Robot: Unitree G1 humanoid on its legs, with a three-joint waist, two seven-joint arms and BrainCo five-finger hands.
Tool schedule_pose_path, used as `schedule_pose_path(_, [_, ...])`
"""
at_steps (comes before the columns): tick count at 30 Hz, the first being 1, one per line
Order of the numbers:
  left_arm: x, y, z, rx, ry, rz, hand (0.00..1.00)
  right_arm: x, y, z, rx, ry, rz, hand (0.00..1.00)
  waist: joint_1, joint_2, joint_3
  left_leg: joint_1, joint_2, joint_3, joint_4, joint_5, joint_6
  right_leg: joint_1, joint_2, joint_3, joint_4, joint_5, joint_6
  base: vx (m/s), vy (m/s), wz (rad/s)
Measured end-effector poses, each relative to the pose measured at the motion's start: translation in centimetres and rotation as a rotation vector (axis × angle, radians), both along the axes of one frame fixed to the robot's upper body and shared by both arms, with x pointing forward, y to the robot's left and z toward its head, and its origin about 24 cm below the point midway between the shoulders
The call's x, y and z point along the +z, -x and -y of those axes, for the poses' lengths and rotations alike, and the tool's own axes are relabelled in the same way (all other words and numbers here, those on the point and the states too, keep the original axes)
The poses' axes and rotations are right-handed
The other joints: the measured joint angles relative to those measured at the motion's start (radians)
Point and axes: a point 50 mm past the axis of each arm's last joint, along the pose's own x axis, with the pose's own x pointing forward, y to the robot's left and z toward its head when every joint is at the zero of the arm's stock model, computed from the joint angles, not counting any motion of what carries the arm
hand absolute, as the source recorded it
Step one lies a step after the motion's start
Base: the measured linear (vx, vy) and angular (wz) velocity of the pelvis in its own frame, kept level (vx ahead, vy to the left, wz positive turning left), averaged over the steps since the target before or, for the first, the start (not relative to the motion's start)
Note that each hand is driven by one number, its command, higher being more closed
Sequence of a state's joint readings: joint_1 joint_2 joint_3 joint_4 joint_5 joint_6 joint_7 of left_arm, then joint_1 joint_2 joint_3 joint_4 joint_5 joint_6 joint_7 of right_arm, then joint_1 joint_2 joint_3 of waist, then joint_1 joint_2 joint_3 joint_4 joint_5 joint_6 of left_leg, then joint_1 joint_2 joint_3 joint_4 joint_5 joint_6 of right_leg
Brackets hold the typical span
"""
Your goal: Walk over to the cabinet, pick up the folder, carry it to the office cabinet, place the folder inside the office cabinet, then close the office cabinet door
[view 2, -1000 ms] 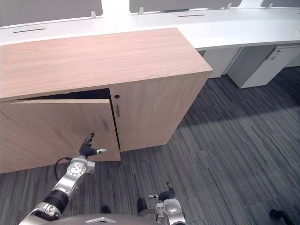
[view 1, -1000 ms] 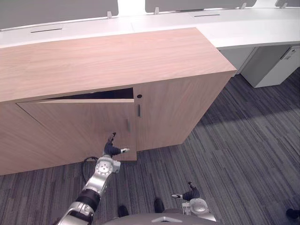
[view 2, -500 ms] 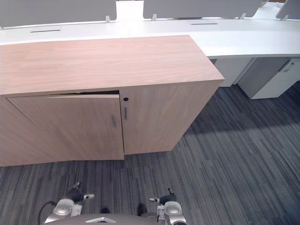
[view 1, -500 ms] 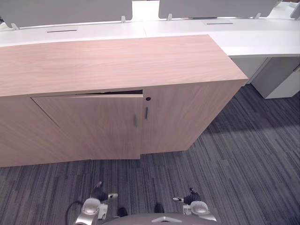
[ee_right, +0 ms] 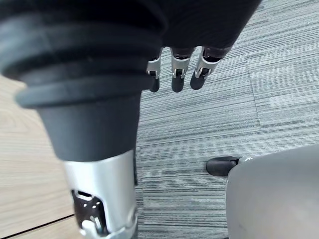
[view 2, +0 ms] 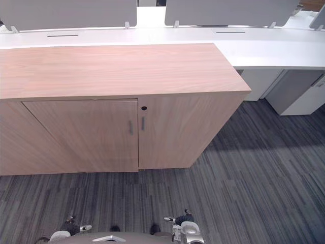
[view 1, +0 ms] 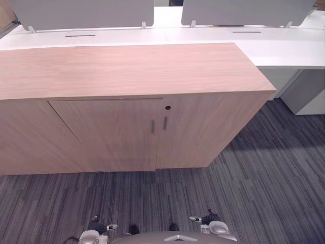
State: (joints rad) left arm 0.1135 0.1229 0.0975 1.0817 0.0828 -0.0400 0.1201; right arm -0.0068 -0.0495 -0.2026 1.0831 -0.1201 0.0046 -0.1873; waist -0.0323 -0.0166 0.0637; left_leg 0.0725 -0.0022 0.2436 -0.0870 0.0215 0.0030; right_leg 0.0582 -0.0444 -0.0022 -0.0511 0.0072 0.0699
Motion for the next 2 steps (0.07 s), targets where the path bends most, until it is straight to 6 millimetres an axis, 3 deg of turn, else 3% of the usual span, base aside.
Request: schedule_pose_path(2, [-0.06, 0.25, 0.04, 0.012, 0.003, -0.006, 0.0, -0.06, 0.12, 0.05, -0.006, -0.004, -0.005, 0.0, 0.003, 0.0, 0.001, -0.001, -0.006, -0.009, 0.0, 0.001, 0.003, 0.002, -0.006, -0.008, 0.0, -0.001, -0.001, 0.03, 0.005, 0.1])
